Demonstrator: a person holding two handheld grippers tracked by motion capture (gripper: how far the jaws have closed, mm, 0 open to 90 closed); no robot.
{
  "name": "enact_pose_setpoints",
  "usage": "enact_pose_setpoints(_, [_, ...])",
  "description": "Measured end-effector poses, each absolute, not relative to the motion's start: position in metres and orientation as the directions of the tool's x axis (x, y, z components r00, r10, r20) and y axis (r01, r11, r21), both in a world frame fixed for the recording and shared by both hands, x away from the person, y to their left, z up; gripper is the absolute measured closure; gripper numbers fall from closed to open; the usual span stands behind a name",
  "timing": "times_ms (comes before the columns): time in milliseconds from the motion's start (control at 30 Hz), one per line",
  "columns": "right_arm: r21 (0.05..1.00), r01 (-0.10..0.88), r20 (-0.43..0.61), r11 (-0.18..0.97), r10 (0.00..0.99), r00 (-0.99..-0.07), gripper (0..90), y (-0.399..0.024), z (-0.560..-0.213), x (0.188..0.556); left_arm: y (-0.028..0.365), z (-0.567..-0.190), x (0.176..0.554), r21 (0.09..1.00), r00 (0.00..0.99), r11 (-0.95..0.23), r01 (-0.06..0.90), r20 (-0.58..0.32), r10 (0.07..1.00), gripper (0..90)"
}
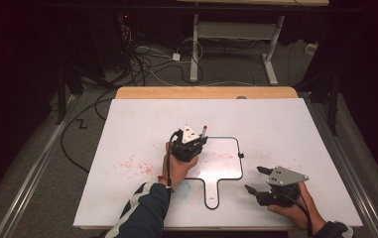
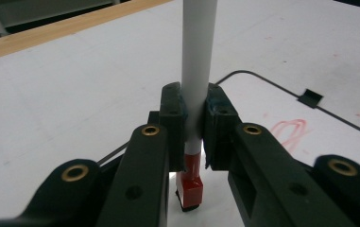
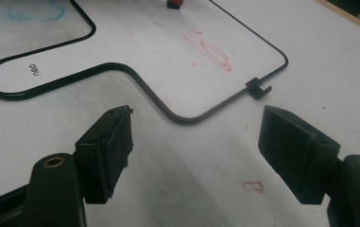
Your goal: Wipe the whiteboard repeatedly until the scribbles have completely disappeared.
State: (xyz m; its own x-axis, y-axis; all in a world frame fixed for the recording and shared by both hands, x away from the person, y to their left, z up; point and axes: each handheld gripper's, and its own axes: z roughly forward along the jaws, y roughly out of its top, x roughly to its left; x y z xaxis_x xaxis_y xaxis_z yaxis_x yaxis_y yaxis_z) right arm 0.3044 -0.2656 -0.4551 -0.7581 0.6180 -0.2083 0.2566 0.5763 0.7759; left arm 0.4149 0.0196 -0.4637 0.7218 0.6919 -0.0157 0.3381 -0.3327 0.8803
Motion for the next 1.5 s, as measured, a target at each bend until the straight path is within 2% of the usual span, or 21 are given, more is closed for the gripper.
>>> enact_pose_setpoints(200, [0.776,0.254,-0.206,0.577,0.613,-0.762,27.4,-0.266,-0.455,0.304,-0.023,-0.462,0.407,0.877,0.786,-0.370,0.306,-0.013,0.618,78.8])
enact_pose_setpoints(333, [0.778,0.255,-0.206,0.574,0.617,-0.759,27.3,-0.268,-0.455,0.304,-0.037,-0.462,0.404,0.875,0.806,-0.392,0.283,0.003,0.591,78.8])
enact_pose_setpoints(667, [0.781,0.259,-0.209,0.568,0.630,-0.748,27.3,-0.272,-0.453,0.302,0.003,-0.465,0.408,0.883,0.772,-0.352,0.309,-0.017,0.635,78.8])
enact_pose_setpoints(900, [0.774,0.267,-0.211,0.574,0.631,-0.747,27.4,-0.269,-0.455,0.303,0.018,-0.466,0.400,0.882,0.773,-0.368,0.295,0.005,0.634,78.8])
enact_pose_setpoints(1067, [0.771,0.257,-0.217,0.583,0.619,-0.754,27.4,-0.268,-0.455,0.304,0.007,-0.468,0.397,0.882,0.792,-0.369,0.293,-0.008,0.611,78.8])
enact_pose_setpoints(1333, [0.771,0.256,-0.216,0.582,0.618,-0.756,27.4,-0.268,-0.455,0.304,-0.029,-0.465,0.395,0.863,0.836,-0.433,0.259,0.024,0.549,78.7])
enact_pose_setpoints(1500, [0.778,0.258,-0.217,0.573,0.631,-0.745,27.4,-0.272,-0.454,0.304,-0.025,-0.463,0.400,0.860,0.830,-0.429,0.277,0.011,0.557,78.7])
